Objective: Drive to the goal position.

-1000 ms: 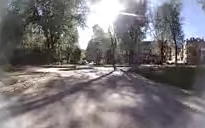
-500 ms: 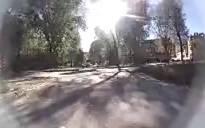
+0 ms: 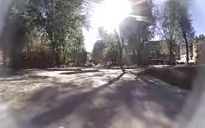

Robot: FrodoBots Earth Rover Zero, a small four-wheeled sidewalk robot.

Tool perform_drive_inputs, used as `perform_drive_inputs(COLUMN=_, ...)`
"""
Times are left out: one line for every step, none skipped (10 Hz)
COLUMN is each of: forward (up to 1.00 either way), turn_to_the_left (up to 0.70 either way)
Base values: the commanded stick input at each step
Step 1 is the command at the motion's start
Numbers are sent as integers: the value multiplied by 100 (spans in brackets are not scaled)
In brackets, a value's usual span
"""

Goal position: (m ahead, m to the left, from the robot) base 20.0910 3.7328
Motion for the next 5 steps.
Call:
perform_drive_inputs(forward=100, turn_to_the_left=6)
perform_drive_inputs(forward=100, turn_to_the_left=6)
perform_drive_inputs(forward=100, turn_to_the_left=6)
perform_drive_inputs(forward=100, turn_to_the_left=6)
perform_drive_inputs(forward=100, turn_to_the_left=6)
